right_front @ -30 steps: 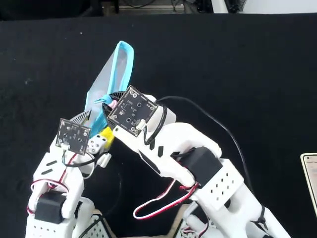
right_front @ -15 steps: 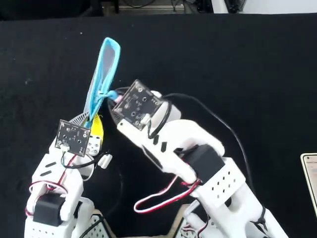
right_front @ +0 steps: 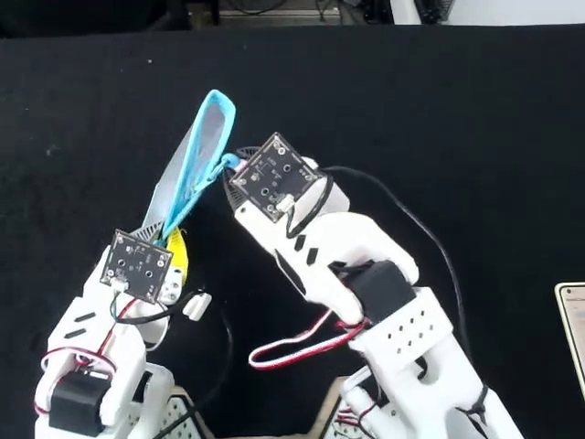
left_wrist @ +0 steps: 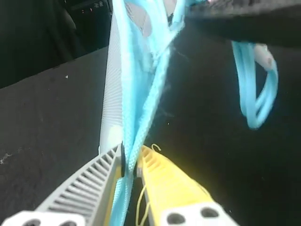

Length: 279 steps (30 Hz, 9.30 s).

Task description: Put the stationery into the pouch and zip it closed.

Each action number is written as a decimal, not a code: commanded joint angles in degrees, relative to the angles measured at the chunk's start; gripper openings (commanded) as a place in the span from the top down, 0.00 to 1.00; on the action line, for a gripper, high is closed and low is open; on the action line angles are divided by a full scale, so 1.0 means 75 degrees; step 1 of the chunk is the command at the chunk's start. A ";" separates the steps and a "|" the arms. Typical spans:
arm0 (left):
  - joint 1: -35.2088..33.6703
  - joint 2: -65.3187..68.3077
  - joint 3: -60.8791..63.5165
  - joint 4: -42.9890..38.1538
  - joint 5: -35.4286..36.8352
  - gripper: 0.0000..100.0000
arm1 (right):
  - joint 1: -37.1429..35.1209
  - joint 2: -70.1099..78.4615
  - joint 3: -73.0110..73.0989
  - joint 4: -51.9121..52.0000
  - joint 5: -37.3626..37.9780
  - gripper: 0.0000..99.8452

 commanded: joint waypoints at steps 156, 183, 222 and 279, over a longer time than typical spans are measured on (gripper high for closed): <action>-0.0440 0.0000 -0.0756 -0.1196 0.0574 0.97 | -0.1875 0.0205 -0.1999 0.1371 -0.0610 0.99; -0.0440 0.0000 -0.0533 -0.0270 -0.0352 0.97 | -0.1969 -0.1776 -0.0287 0.2895 -0.0598 0.88; 0.0440 0.0000 -0.0463 0.0023 -0.0352 0.97 | -0.1758 -0.4812 0.3300 -0.0832 -0.2215 0.88; 0.0510 -0.0012 -0.0229 -0.0035 -0.0352 0.97 | -0.1700 -0.3851 0.3241 -0.1711 -0.2966 0.99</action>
